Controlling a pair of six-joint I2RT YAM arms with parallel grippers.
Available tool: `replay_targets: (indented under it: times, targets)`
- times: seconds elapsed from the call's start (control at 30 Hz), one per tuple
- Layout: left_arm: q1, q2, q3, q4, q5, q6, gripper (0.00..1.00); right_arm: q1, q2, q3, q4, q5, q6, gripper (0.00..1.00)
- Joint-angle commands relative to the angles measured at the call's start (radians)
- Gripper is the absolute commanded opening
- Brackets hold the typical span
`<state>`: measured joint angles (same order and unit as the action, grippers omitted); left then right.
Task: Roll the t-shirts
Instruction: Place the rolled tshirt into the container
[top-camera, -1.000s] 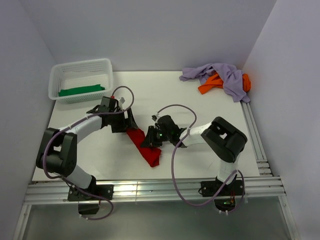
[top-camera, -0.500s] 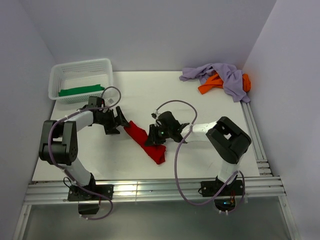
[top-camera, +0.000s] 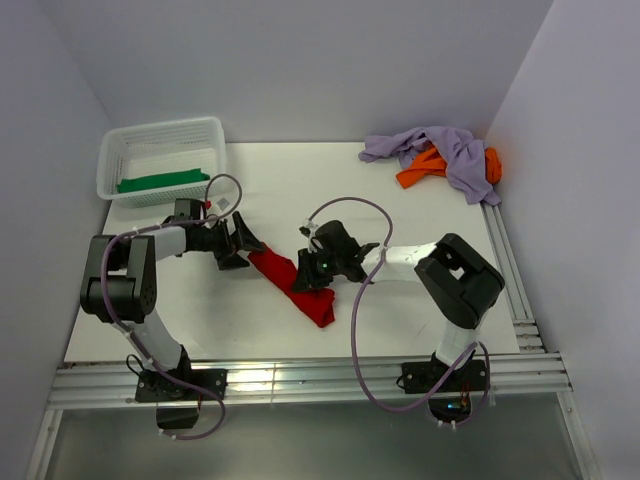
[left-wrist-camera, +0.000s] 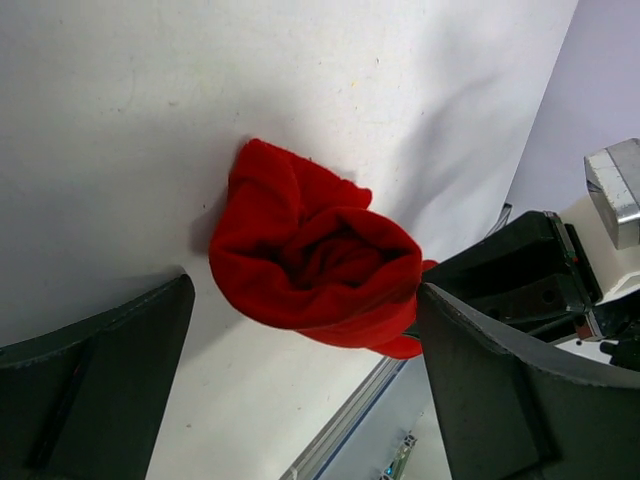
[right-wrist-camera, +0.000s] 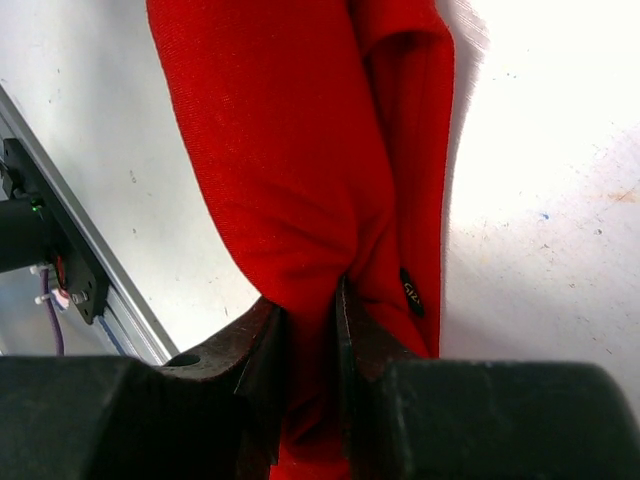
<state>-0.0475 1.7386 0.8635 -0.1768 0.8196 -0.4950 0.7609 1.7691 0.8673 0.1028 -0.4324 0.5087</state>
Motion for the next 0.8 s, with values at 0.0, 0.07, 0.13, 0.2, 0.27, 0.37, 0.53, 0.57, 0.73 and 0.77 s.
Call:
replay_targets:
  times: [0.0,0.07,0.13,0.2,0.27,0.37,0.53,0.57,0.73,0.77]
  targets:
    - [0.011,0.024,0.020,0.051,0.033,0.022,0.99,-0.018,0.055,-0.053,-0.261,0.132,-0.101,0.00]
    - [0.011,0.051,0.029,0.071,0.047,0.018,0.99,-0.018,0.056,-0.054,-0.261,0.129,-0.099,0.00]
    - [0.011,0.071,0.042,0.074,0.046,0.018,0.99,-0.018,0.058,-0.056,-0.258,0.120,-0.098,0.00]
    - [0.011,0.084,0.052,0.057,0.030,0.032,0.98,-0.018,0.058,-0.056,-0.256,0.119,-0.096,0.00]
    - [0.009,0.101,0.065,0.045,0.018,0.045,0.95,-0.018,0.052,-0.056,-0.255,0.119,-0.098,0.00]
    - [0.002,0.130,0.078,0.017,-0.010,0.058,0.90,-0.018,0.052,-0.053,-0.258,0.118,-0.102,0.00]
    - [-0.028,0.170,0.111,-0.010,-0.040,0.068,0.70,-0.018,0.053,-0.047,-0.267,0.118,-0.107,0.00]
    - [-0.032,0.176,0.117,-0.018,-0.043,0.078,0.66,-0.018,0.053,-0.047,-0.267,0.118,-0.111,0.00]
    - [-0.043,0.165,0.114,-0.004,-0.060,0.073,0.43,-0.018,0.056,-0.033,-0.284,0.115,-0.124,0.00]
    - [-0.045,0.162,0.114,0.000,-0.060,0.069,0.34,-0.018,0.056,-0.031,-0.291,0.116,-0.130,0.00]
